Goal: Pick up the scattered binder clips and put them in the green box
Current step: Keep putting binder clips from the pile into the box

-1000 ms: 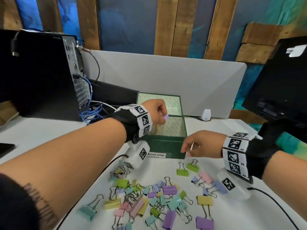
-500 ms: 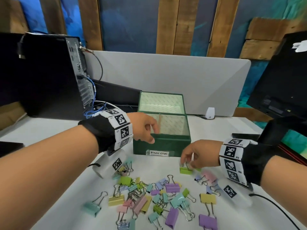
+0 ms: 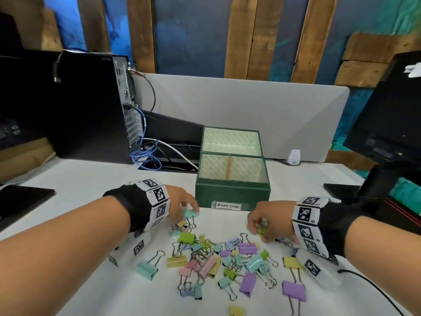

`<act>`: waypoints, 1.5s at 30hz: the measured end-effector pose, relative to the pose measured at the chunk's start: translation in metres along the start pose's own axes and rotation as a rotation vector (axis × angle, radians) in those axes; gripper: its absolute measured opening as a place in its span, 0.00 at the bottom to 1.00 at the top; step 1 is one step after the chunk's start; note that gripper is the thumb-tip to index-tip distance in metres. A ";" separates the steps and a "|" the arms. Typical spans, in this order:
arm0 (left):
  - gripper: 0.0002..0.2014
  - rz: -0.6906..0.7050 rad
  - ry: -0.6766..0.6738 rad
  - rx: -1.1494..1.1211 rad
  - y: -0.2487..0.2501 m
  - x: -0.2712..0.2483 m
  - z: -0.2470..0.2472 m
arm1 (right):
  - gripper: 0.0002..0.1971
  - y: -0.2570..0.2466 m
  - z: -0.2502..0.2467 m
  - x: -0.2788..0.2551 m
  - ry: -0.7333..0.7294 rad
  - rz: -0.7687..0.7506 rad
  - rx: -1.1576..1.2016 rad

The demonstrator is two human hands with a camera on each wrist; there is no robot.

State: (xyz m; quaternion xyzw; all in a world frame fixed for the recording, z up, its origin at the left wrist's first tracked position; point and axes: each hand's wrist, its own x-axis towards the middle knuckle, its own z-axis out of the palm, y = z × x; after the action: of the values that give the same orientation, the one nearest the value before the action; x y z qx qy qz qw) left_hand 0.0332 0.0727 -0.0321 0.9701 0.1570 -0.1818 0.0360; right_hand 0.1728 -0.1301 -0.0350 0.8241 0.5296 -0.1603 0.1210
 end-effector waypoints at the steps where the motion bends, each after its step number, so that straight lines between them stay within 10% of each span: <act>1: 0.24 0.002 0.001 -0.001 0.000 0.001 0.002 | 0.12 0.000 0.000 0.000 -0.003 0.011 0.005; 16: 0.19 -0.050 0.113 -0.114 -0.006 0.014 0.017 | 0.11 0.003 -0.012 0.004 0.010 0.002 0.124; 28: 0.19 -0.086 0.161 -0.199 -0.007 0.008 0.018 | 0.11 -0.030 -0.101 0.042 0.582 -0.002 0.254; 34: 0.19 -0.066 0.234 -0.257 -0.006 0.007 0.018 | 0.23 -0.036 -0.090 0.064 0.424 0.028 0.273; 41: 0.15 0.021 0.255 -0.296 -0.006 -0.007 0.005 | 0.15 -0.013 -0.069 0.016 0.440 -0.031 0.322; 45: 0.12 0.101 0.351 -0.381 -0.001 -0.016 -0.024 | 0.13 -0.005 -0.046 -0.010 0.199 -0.066 0.236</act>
State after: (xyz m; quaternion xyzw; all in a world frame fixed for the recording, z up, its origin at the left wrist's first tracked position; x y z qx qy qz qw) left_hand 0.0265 0.0722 -0.0040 0.9690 0.1435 0.0240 0.1995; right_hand 0.1708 -0.1198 0.0113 0.8267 0.5431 -0.1429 -0.0348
